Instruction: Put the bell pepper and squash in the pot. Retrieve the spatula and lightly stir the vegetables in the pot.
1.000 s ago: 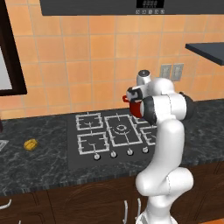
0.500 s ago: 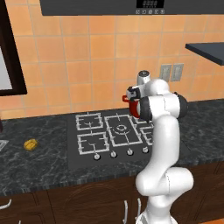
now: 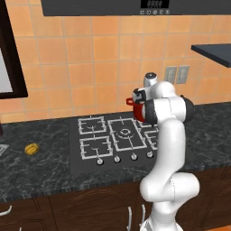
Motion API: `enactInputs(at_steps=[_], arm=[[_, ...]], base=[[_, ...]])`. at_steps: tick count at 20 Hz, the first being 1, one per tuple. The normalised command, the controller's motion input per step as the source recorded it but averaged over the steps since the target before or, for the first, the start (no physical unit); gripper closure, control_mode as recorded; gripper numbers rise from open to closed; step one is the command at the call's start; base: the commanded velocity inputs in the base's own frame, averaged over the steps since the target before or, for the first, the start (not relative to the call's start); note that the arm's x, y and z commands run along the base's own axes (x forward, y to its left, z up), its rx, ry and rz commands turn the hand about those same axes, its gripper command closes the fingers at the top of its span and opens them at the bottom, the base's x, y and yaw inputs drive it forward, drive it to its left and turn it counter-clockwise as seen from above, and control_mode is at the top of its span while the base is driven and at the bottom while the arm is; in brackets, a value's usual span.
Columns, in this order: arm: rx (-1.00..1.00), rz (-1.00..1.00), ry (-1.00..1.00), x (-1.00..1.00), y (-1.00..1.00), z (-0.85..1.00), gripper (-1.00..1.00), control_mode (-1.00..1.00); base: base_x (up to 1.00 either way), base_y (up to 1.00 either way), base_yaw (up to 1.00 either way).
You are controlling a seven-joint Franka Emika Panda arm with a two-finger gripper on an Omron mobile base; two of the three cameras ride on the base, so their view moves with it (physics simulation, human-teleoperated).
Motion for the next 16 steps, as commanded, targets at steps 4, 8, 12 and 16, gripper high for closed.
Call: enactInputs(at_steps=[4,8,12,16], arm=[[0.05,0.04,0.00,-0.13,0.00,0.38,-1.00,-1.00],[0.10,0.08,-0.01,-0.45,0.28,0.91,-1.00,-1.00],[0.04,0.09,0.01,-0.92,0.63,0.88,-1.00,-1.00],[0.01,0.04,0.11,-0.99,0.62,0.64,-1.00,-1.00]], base=[[0.00,0.00,0.00],[0.00,0.00,0.00],[0.00,0.00,0.00],[0.00,0.00,0.00]])
